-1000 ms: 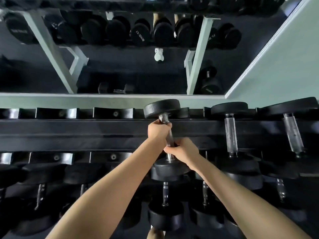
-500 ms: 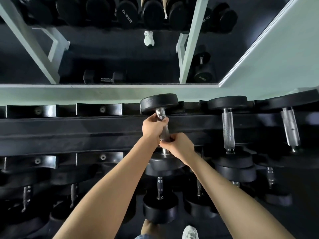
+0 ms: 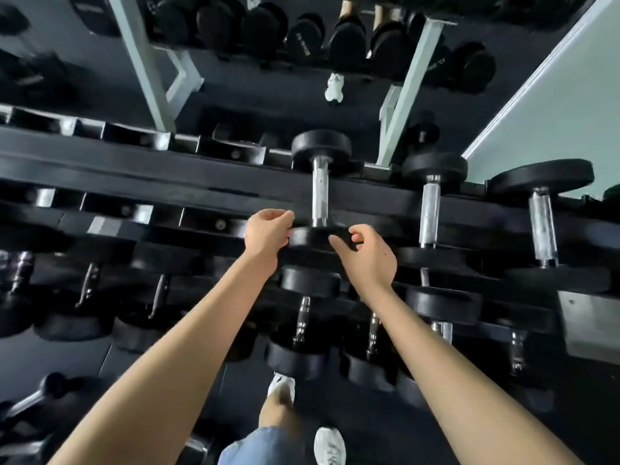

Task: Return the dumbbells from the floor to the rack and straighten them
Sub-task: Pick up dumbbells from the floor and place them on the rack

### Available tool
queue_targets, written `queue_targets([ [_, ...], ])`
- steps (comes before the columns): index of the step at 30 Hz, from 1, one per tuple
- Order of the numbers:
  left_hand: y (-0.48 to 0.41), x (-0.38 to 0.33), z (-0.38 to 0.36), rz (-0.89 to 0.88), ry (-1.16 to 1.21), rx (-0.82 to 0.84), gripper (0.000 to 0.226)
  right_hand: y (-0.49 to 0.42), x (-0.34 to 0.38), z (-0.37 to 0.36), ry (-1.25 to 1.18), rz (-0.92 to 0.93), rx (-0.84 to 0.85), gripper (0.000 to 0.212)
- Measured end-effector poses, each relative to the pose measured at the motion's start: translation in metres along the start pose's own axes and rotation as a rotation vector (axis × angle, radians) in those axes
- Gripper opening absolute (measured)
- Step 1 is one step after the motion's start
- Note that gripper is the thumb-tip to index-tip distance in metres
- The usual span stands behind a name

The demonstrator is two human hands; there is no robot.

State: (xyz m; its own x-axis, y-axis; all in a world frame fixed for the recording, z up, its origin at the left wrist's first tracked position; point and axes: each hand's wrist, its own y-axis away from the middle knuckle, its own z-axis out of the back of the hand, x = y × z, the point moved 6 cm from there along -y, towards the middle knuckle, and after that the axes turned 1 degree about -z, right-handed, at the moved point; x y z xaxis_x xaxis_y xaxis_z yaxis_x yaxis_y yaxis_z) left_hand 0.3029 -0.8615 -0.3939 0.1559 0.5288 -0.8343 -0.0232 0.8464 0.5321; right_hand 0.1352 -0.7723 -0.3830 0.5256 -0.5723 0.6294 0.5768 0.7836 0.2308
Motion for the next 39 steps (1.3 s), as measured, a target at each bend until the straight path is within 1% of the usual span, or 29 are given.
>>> queue_targets([
  [3, 0.051, 0.038, 0.034, 0.050, 0.115, -0.024, 0.012, 0.048, -0.015, -0.001, 0.024, 0.040, 0.109, 0.041],
  [6, 0.101, 0.083, 0.072, 0.112, 0.153, -0.088, 0.004, 0.101, -0.032, -0.013, 0.053, 0.065, 0.251, 0.037],
  [8, 0.131, 0.118, 0.101, 0.158, 0.160, -0.146, 0.006, 0.137, -0.044, -0.029, 0.075, 0.066, 0.363, 0.034],
  [12, 0.185, 0.190, 0.159, 0.246, 0.207, -0.261, 0.005, 0.204, -0.065, -0.076, 0.153, 0.100, 0.576, 0.034],
  [15, 0.221, 0.246, 0.199, 0.329, 0.241, -0.353, 0.013, 0.249, -0.077, -0.112, 0.216, 0.119, 0.702, 0.036],
  [20, 0.268, 0.339, 0.262, 0.483, 0.296, -0.509, 0.017, 0.314, -0.091, -0.177, 0.328, 0.144, 0.844, 0.033],
  [23, 0.292, 0.399, 0.292, 0.574, 0.338, -0.572, 0.010, 0.353, -0.101, -0.222, 0.417, 0.153, 0.917, 0.034],
  [27, 0.305, 0.475, 0.324, 0.694, 0.397, -0.581, 0.014, 0.400, -0.120, -0.285, 0.512, 0.123, 0.979, 0.035],
  [31, 0.298, 0.539, 0.348, 0.798, 0.457, -0.483, 0.025, 0.441, -0.140, -0.349, 0.597, 0.088, 0.981, 0.038],
  [36, 0.270, 0.618, 0.378, 0.853, 0.533, -0.443, 0.021, 0.472, -0.175, -0.433, 0.680, 0.053, 0.971, 0.039],
  [39, 0.245, 0.675, 0.386, 0.899, 0.553, -0.456, 0.014, 0.474, -0.207, -0.485, 0.704, 0.059, 0.940, 0.040],
])
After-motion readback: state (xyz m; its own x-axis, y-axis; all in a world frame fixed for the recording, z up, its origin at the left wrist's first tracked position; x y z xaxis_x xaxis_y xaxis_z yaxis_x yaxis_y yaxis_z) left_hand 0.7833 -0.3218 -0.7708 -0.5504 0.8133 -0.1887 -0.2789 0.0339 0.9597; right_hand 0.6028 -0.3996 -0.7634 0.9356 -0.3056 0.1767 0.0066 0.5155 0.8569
